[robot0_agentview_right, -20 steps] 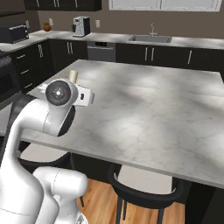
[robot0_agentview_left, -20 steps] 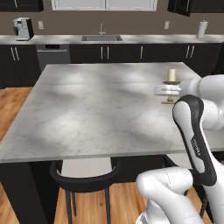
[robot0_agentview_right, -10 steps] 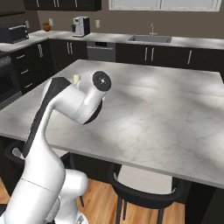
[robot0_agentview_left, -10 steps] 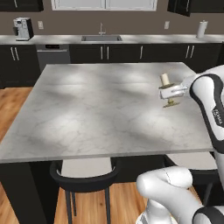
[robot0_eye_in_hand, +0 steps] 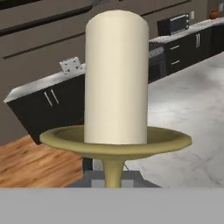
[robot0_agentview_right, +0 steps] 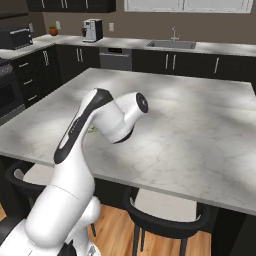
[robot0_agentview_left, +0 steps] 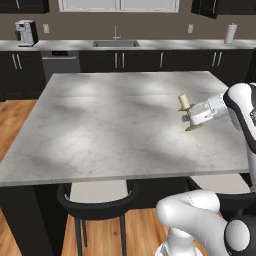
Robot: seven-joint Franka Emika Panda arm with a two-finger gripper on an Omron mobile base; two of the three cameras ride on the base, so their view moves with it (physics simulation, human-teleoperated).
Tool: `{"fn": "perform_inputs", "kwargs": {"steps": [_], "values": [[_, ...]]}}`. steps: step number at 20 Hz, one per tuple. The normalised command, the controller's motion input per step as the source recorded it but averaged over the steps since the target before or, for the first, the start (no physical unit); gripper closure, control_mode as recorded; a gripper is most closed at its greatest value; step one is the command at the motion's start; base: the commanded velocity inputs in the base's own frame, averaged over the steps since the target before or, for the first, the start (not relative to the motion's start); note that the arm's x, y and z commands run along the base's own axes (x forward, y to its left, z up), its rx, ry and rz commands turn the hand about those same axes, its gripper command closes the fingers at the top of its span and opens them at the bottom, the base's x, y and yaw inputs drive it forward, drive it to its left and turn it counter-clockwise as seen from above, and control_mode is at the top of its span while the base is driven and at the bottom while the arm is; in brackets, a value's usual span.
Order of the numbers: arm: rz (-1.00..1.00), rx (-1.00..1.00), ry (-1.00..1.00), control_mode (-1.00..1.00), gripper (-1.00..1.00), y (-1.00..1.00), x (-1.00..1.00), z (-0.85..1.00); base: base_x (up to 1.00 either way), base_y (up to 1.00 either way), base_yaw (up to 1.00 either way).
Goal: Get the candle and the beer from the cabinet and move them to the dining counter.
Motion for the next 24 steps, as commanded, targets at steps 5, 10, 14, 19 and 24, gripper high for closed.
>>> {"fn": "perform_inputs", "kwargs": {"steps": [5,10,14,19,24], "values": [[0.17,0.07,-0.03,-1.0,1.0,0.06,0.29,-0.31,0.0,0.0,0.0],[0.11,0.04,-0.15,-1.0,1.0,0.21,0.27,-0.37,0.0,0.0,0.0],[0.07,0.02,-0.21,-1.0,1.0,0.24,0.24,-0.3,0.0,0.0,0.0],[0.06,0.0,-0.27,-1.0,1.0,0.23,0.27,-0.27,0.0,0.0,0.0],[0.07,0.0,-0.26,-1.0,1.0,0.23,0.3,-0.35,0.0,0.0,0.0]]}}
